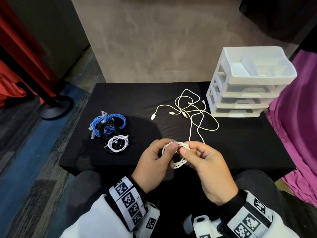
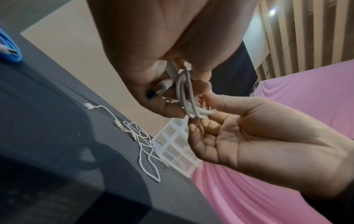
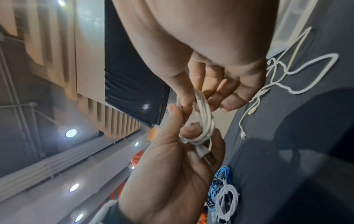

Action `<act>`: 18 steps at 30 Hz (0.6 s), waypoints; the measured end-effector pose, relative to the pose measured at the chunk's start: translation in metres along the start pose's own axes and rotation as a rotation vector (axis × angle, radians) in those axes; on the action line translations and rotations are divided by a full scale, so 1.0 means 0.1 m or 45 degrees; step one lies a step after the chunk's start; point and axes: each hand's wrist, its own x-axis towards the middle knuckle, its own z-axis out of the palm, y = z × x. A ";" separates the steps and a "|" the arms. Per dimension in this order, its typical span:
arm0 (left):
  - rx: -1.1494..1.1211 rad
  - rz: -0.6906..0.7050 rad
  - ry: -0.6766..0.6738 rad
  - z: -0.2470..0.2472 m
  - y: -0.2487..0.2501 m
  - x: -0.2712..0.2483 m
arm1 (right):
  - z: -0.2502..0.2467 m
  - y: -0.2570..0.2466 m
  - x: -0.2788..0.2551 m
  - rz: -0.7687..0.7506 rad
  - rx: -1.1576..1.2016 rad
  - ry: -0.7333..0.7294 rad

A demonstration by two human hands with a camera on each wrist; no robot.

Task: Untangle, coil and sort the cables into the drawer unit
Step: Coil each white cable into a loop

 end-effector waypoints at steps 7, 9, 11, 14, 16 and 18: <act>-0.004 0.167 0.031 -0.02 0.06 0.04 | 0.02 -0.01 -0.07 -0.029 0.144 0.046; -0.026 0.165 0.037 -0.04 0.06 0.04 | 0.02 -0.05 -0.10 -0.029 0.133 0.014; -0.085 0.158 0.022 -0.05 0.05 0.04 | 0.01 -0.10 -0.11 -0.029 0.112 -0.040; -0.172 0.129 -0.028 -0.06 0.07 0.03 | 0.01 -0.18 -0.11 -0.048 0.121 -0.121; -0.176 0.113 -0.065 -0.08 0.10 0.04 | 0.02 -0.20 -0.11 -0.071 0.134 -0.151; -0.094 0.130 -0.082 -0.11 0.13 0.05 | 0.05 -0.20 -0.12 -0.088 0.154 -0.161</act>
